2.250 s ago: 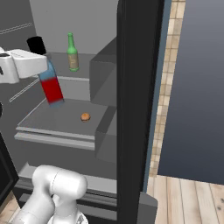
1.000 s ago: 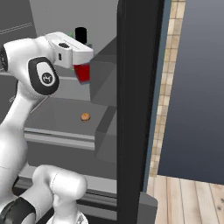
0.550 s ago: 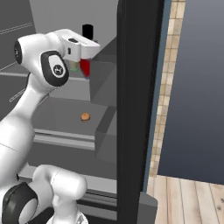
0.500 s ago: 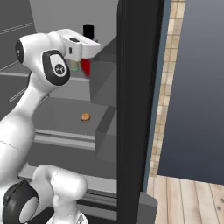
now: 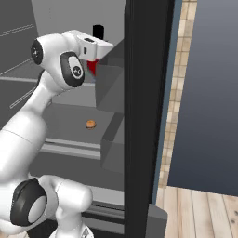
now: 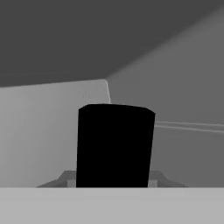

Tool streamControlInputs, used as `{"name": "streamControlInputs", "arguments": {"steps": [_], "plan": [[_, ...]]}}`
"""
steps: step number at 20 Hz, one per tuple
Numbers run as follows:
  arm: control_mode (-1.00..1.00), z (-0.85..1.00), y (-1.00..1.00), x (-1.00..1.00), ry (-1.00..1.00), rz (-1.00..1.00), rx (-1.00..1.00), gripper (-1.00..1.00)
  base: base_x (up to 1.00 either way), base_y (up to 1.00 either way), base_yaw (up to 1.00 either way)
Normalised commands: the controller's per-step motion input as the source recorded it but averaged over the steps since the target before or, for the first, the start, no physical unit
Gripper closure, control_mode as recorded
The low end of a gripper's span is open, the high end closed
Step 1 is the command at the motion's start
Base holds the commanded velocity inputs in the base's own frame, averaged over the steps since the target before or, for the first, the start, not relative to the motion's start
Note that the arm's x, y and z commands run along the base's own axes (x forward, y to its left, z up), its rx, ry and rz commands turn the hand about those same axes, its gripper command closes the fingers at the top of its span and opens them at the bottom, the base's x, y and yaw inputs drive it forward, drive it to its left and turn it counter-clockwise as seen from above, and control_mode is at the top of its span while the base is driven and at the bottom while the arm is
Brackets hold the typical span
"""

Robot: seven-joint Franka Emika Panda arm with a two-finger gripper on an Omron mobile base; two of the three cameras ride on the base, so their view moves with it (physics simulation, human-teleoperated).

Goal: Place the beer and liquor on the top shelf of the fridge to keep them out of children's reach, and place the tangerine on lower shelves for easy access.

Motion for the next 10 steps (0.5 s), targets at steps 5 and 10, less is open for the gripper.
{"name": "streamControlInputs", "arguments": {"steps": [5, 10], "plan": [[-1.00, -0.06, 0.00, 0.34, 0.00, 0.16, 0.00, 1.00, 0.00, 0.00, 0.00], [-1.00, -0.03, 0.00, 0.32, 0.03, 0.12, 0.00, 1.00, 0.00, 0.00, 0.00]]}}
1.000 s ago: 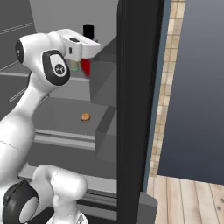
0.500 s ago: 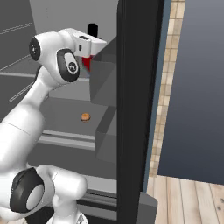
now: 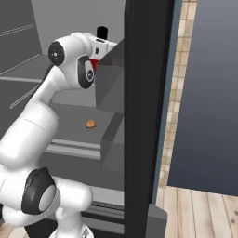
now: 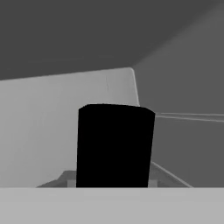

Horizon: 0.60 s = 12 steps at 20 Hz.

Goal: Place the beer and liquor on the top shelf of the fridge to keep them out of children's reach, and place the tangerine on lower shelves for easy access.

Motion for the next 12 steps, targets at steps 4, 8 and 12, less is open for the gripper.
{"name": "streamControlInputs", "arguments": {"steps": [4, 8, 12], "plan": [[-1.00, 0.00, -0.08, 0.23, 0.13, 0.04, 0.00, 1.00, 0.00, 0.00, 0.00], [-1.00, 0.00, -0.11, 0.24, 0.16, 0.00, -0.02, 1.00, 0.00, 0.00, 0.00], [-1.00, 0.00, -0.10, 0.25, 0.11, 0.02, -0.01, 1.00, 0.00, 0.00, 0.00]]}}
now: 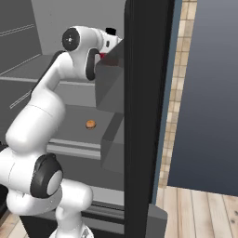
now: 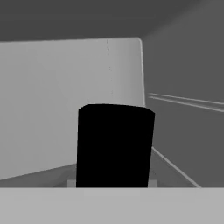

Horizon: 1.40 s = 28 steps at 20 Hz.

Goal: Place the beer and liquor on the top shelf of the fridge to keep them out of children's reach, and place the tangerine on lower shelves for easy access.

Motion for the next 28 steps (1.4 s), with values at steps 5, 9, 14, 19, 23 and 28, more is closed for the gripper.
{"name": "streamControlInputs", "arguments": {"steps": [5, 9, 14, 19, 23, 28], "plan": [[-1.00, -0.01, -0.08, 0.22, 0.01, 0.07, 0.00, 1.00, 0.00, 0.00, 0.00], [-1.00, -0.10, -0.09, 0.16, 0.00, 0.10, 0.00, 1.00, 0.00, 0.00, 0.00], [-1.00, -0.19, -0.03, 0.13, -0.03, 0.11, 0.00, 1.00, 0.00, 0.00, 0.00], [-1.00, -0.12, 0.00, 0.15, -0.02, 0.11, 0.00, 1.00, 0.00, 0.00, 0.00], [-1.00, -0.03, 0.00, 0.23, 0.00, 0.11, 0.00, 1.00, 0.00, 0.00, 0.00], [-1.00, 0.00, 0.00, 0.25, 0.00, 0.11, 0.00, 1.00, 0.00, 0.00, 0.00]]}}
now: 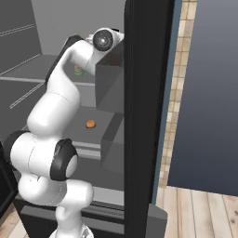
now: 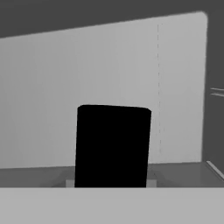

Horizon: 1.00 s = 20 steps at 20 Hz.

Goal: Place the beer and liquor on the top shelf of the fridge to keep them out of children's reach, and place the tangerine on lower shelves for easy access.

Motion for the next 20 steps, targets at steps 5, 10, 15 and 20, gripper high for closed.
{"name": "streamControlInputs", "arguments": {"steps": [5, 10, 15, 20], "plan": [[-1.00, 0.00, 0.00, 0.18, -0.04, 0.11, 0.00, 1.00, 0.00, 0.00, 0.00], [-1.00, 0.00, 0.00, 0.10, -0.08, 0.10, 0.00, 1.00, 0.00, 0.00, 0.00], [-1.00, 0.00, 0.02, 0.07, -0.07, 0.09, -0.02, 1.00, 0.00, 0.00, 0.00], [-1.00, 0.00, 0.11, 0.00, -0.02, 0.06, -0.06, -1.00, 0.00, 0.00, 0.00]]}}
